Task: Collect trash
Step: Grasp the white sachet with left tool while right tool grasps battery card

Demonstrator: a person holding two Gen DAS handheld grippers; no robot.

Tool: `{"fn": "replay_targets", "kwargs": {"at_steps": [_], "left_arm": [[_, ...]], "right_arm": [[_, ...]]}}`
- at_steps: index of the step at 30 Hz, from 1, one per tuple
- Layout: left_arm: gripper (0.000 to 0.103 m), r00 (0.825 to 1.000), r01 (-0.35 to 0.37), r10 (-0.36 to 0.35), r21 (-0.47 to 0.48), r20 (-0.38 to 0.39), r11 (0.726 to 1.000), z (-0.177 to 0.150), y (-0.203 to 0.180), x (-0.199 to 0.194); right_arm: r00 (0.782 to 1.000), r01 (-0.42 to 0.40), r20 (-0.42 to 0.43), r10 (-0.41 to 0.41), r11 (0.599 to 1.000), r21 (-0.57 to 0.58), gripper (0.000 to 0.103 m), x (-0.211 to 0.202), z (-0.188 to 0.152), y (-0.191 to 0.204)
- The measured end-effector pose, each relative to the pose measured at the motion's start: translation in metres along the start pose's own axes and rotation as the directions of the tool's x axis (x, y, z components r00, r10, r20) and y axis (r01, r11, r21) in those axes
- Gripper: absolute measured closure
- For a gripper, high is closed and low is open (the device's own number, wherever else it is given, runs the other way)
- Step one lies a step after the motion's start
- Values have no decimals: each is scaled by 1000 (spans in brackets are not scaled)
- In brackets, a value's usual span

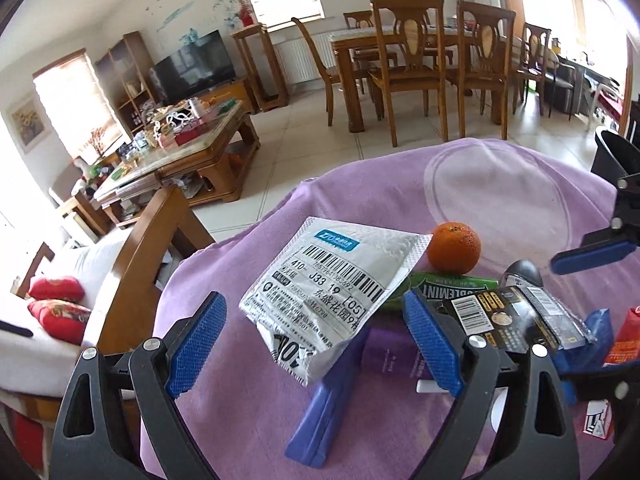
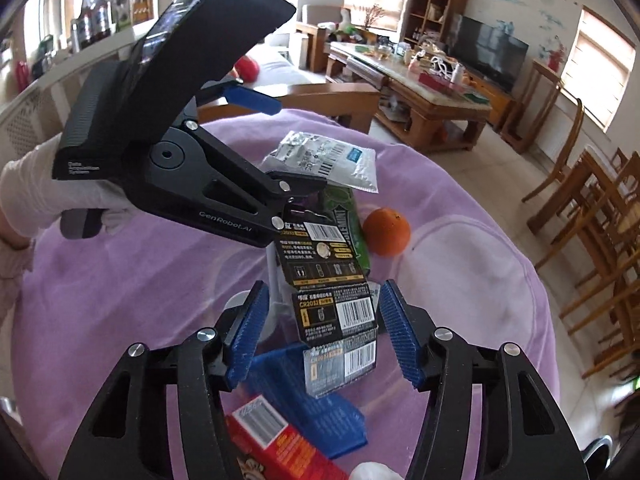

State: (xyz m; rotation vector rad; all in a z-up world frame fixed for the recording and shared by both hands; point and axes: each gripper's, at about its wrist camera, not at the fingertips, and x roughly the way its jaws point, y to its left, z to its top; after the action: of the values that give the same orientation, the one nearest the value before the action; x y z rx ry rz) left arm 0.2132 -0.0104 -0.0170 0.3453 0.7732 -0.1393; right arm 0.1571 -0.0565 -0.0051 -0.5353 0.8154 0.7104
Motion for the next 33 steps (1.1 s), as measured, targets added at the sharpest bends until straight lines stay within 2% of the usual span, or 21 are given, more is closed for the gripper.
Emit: {"fn": "replay_targets", "kwargs": {"at_steps": [1, 3, 6, 11, 14, 15, 18, 20, 26, 28, 29, 30, 32, 33], "left_arm": [[14, 1000, -1, 1, 10, -1, 1000, -1, -1, 1], [14, 1000, -7, 8, 24, -6, 1000, -1, -5, 2], [14, 1000, 6, -6, 16, -5, 1000, 0, -1, 6], [13, 999, 46, -46, -42, -4, 998, 4, 7, 6], [13, 999, 37, -37, -41, 7, 998, 7, 7, 1], [14, 999, 38, -38, -44, 7, 998, 8, 7, -1], [14, 1000, 22, -22, 0, -10, 1000, 8, 0, 2], [13, 999, 5, -4, 33, -34, 999, 7, -7, 10], [15, 999, 28, -28, -16, -29, 999, 10, -2, 15], [25, 997, 70, -72, -75, -28, 995, 9, 4, 17], [33, 995, 87, -91, -115, -29, 989, 9, 9, 18], [40, 996, 84, -90, -155, -28, 984, 10, 15, 19], [45, 997, 74, -79, -179, -21, 981, 9, 18, 20], [53, 998, 63, -67, -187, -16, 980, 8, 17, 19]], "right_arm": [[1000, 7, -12, -8, 1000, -3, 57, 5, -1, -2], [999, 22, -24, -22, 1000, -2, 74, 10, -1, -5], [1000, 30, -10, -30, 1000, 9, 81, 9, -5, -10], [999, 24, 45, -27, 997, 72, 89, -8, -15, -29], [998, 10, 56, -16, 994, 105, 91, -14, -19, -37], [998, 12, 64, -20, 993, 119, 96, -17, -22, -41], [995, -12, 95, -6, 983, 182, 101, -28, -26, -52], [994, -64, 106, 41, 972, 224, 101, -35, -28, -64], [994, -73, 102, 49, 967, 244, 101, -35, -32, -71], [993, -82, 101, 59, 965, 247, 101, -35, -29, -70], [993, -83, 100, 60, 965, 248, 101, -34, -28, -68], [994, -79, 98, 56, 966, 248, 101, -34, -26, -67], [993, -80, 99, 57, 964, 253, 101, -29, -22, -67], [993, -81, 101, 56, 963, 257, 100, -27, -20, -67]]}}
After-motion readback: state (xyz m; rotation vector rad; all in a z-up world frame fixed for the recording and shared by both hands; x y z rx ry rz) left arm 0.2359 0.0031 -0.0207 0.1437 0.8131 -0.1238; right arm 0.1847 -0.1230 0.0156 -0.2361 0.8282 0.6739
